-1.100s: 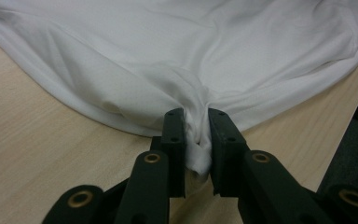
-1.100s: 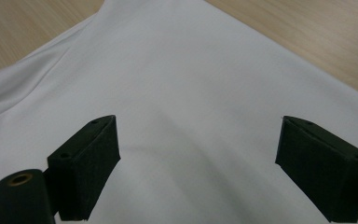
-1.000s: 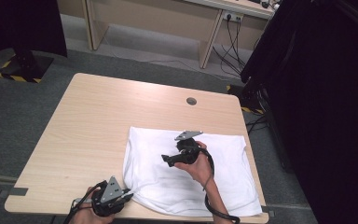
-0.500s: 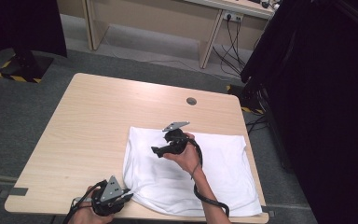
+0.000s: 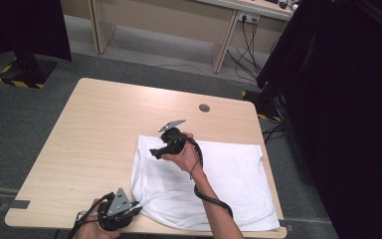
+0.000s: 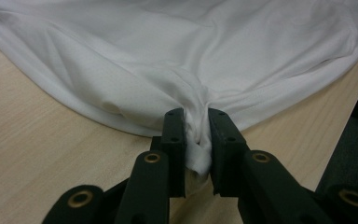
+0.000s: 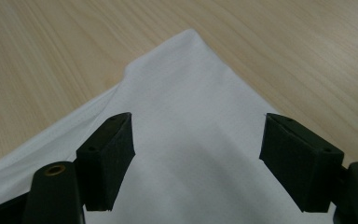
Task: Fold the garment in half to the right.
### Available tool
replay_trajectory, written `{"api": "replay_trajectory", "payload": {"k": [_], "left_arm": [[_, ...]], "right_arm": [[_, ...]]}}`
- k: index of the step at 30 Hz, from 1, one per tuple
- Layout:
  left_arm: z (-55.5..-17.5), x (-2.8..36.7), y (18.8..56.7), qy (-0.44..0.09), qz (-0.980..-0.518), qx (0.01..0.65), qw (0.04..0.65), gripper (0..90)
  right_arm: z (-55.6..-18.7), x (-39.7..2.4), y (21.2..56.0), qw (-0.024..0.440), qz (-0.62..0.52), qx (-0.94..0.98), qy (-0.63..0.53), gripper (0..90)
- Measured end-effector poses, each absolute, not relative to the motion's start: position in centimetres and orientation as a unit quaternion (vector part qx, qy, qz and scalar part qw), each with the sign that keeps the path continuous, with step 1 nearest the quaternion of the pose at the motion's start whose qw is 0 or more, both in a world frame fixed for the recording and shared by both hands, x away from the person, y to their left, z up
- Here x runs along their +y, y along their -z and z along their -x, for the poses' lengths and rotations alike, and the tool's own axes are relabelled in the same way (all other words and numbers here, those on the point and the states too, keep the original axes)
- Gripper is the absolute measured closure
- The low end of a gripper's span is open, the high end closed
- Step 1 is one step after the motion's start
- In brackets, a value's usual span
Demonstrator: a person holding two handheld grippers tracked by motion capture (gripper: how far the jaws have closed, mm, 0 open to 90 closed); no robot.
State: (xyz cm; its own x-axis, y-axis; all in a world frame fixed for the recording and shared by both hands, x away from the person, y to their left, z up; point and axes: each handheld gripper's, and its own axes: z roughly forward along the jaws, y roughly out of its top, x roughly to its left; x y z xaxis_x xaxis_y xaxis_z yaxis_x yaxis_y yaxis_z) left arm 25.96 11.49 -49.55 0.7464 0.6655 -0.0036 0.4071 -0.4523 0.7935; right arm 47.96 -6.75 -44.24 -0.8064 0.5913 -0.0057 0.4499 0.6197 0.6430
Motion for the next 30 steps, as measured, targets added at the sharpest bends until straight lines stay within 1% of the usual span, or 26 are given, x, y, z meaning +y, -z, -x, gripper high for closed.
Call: {"api": "replay_trajectory", "payload": {"k": [7,11,18,30], "left_arm": [[-26.0,11.5,49.5,-0.155,-0.838,0.321,0.414,77.4],[-26.0,11.6,49.6,-0.153,-0.835,0.322,0.419,77.3],[-26.0,11.5,49.6,-0.155,-0.837,0.321,0.415,77.2],[-26.0,11.6,49.6,-0.152,-0.835,0.323,0.419,76.9]], "right_arm": [[-49.2,-5.9,44.3,0.114,-0.284,0.894,-0.328,31.4],[-49.9,-5.6,44.4,0.110,-0.286,0.894,-0.327,32.9],[-50.6,-4.8,44.9,0.104,-0.267,0.901,-0.325,32.5],[-51.6,-2.6,45.6,0.091,-0.272,0.903,-0.319,32.8]]}}
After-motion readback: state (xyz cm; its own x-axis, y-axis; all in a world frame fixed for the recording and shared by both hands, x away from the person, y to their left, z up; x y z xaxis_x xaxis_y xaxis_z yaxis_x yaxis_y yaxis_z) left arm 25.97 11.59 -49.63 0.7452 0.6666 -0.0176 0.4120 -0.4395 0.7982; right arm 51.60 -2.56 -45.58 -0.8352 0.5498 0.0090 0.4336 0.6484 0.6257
